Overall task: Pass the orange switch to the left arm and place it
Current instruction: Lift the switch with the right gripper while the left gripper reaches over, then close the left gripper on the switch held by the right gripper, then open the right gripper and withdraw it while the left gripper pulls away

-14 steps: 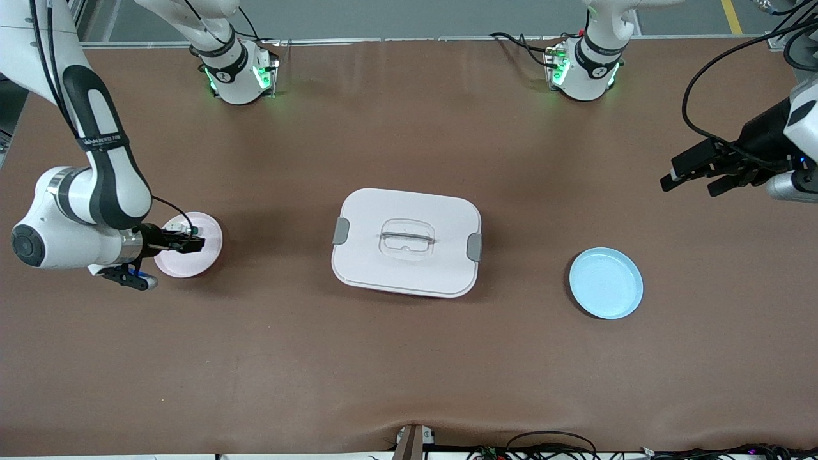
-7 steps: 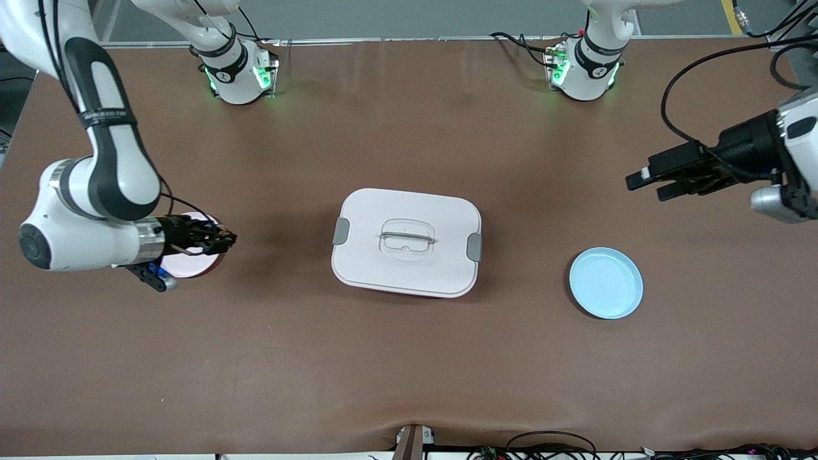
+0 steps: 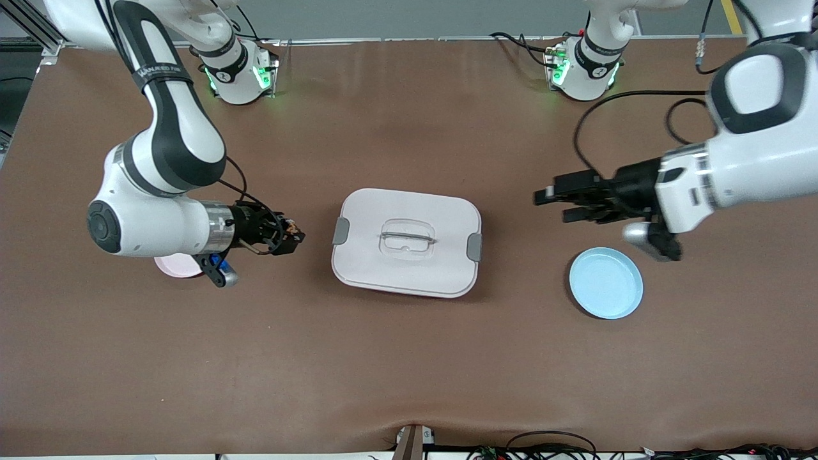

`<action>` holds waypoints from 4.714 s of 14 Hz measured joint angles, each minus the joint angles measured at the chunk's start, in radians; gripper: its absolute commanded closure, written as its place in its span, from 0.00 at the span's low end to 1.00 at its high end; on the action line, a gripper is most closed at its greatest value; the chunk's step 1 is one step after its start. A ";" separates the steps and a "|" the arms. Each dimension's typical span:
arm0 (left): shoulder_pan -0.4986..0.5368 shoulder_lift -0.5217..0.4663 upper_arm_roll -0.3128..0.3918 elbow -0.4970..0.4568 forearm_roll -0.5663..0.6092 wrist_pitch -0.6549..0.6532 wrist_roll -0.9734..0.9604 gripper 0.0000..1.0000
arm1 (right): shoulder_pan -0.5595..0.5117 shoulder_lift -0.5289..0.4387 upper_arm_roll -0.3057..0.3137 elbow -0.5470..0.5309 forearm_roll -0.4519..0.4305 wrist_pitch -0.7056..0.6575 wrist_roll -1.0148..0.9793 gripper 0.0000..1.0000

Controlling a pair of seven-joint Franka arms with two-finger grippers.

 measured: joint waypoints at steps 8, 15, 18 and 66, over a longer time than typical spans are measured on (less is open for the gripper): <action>-0.181 0.082 -0.003 0.000 -0.047 0.250 -0.008 0.00 | 0.134 0.050 0.000 0.120 0.067 0.108 0.387 1.00; -0.263 0.149 -0.003 0.000 -0.141 0.413 -0.009 0.00 | 0.196 0.078 0.000 0.160 0.224 0.269 0.615 1.00; -0.314 0.166 -0.004 0.000 -0.160 0.478 -0.022 0.00 | 0.235 0.081 0.000 0.161 0.243 0.349 0.675 1.00; 0.015 0.005 0.009 0.049 0.163 -0.043 0.116 1.00 | 0.263 0.105 -0.028 0.195 0.140 0.295 0.311 0.00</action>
